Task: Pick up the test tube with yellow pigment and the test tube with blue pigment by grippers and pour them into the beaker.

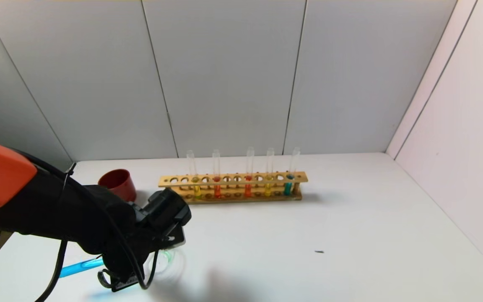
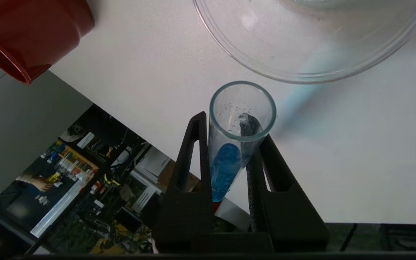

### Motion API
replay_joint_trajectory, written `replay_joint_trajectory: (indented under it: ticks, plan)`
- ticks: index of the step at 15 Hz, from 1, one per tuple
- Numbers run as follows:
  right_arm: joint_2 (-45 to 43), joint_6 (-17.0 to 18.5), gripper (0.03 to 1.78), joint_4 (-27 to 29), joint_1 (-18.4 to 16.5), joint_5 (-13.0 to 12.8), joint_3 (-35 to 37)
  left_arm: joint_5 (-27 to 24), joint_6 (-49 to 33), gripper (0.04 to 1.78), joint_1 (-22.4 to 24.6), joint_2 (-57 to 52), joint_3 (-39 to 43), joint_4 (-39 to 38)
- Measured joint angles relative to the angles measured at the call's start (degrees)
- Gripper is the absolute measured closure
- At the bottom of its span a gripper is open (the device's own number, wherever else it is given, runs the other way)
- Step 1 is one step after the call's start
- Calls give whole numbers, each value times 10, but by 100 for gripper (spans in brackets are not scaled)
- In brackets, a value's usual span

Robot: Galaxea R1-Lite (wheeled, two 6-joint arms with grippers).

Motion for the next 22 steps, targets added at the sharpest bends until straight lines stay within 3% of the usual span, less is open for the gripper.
replay_joint_trajectory:
  ticks: [22]
  plan:
    - [0, 0, 11, 0, 0, 0, 0, 28, 0, 150, 6, 68, -131, 190]
